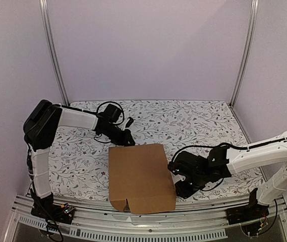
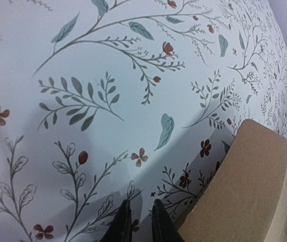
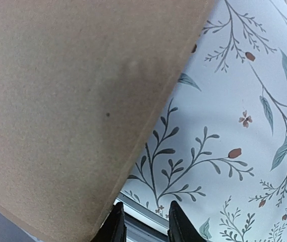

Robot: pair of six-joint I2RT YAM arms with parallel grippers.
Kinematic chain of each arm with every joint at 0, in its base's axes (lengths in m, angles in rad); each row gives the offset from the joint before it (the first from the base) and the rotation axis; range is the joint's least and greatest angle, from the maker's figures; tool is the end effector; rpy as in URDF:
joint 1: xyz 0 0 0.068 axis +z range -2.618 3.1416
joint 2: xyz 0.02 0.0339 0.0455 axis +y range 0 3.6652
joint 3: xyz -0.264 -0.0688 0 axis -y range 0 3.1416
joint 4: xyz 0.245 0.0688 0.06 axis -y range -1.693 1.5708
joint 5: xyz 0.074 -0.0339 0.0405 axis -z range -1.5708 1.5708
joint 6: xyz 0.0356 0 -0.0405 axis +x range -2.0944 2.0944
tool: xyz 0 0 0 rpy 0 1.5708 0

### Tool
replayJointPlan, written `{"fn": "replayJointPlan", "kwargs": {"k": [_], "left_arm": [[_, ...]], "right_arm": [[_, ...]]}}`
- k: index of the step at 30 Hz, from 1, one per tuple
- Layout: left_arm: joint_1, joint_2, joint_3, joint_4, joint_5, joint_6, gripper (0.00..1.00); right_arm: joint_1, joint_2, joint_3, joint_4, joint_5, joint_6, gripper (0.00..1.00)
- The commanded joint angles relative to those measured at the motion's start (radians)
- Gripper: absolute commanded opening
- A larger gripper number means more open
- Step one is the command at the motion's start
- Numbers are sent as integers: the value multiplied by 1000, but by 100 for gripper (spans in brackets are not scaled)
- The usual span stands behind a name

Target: Fold the paper box

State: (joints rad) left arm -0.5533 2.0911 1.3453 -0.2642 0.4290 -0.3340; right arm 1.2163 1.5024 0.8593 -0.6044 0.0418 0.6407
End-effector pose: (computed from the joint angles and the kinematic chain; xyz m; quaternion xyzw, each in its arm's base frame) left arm 0.3568 -0.2378 0.1303 0.1613 0.9268 -0.3008 0.1564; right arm 0.0947 0.2516 0.1741 -0.2769 0.9471 0.1165 0.1129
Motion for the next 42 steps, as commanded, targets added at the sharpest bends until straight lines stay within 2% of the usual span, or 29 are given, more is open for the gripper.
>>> {"fn": "replayJointPlan", "kwargs": {"k": [1, 4, 10, 17, 21, 25, 28, 32, 42], "left_arm": [[40, -80, -95, 61, -56, -53, 14], [72, -128, -175, 111, -65, -89, 12], [121, -204, -317, 194, -57, -140, 11], [120, -256, -394, 236, -50, -162, 11], [118, -276, -433, 275, -30, -182, 10], [107, -294, -471, 297, -23, -190, 10], [93, -302, -497, 308, -23, -196, 10], [70, -310, -526, 324, -30, -203, 10], [37, -335, -581, 357, -40, -228, 10]], "right_arm": [[-42, -23, 39, -56, 44, -38, 29], [-59, -48, 71, -128, 89, -77, 28], [-59, -132, 167, -176, 78, -163, 28], [-36, -156, 254, -161, -47, -231, 27], [2, -107, 281, -143, -151, -273, 27], [18, -51, 270, -152, -171, -281, 27], [17, -41, 252, -182, -126, -259, 28], [18, -69, 203, -228, -68, -204, 29], [17, -138, 45, -261, -114, -63, 27]]}}
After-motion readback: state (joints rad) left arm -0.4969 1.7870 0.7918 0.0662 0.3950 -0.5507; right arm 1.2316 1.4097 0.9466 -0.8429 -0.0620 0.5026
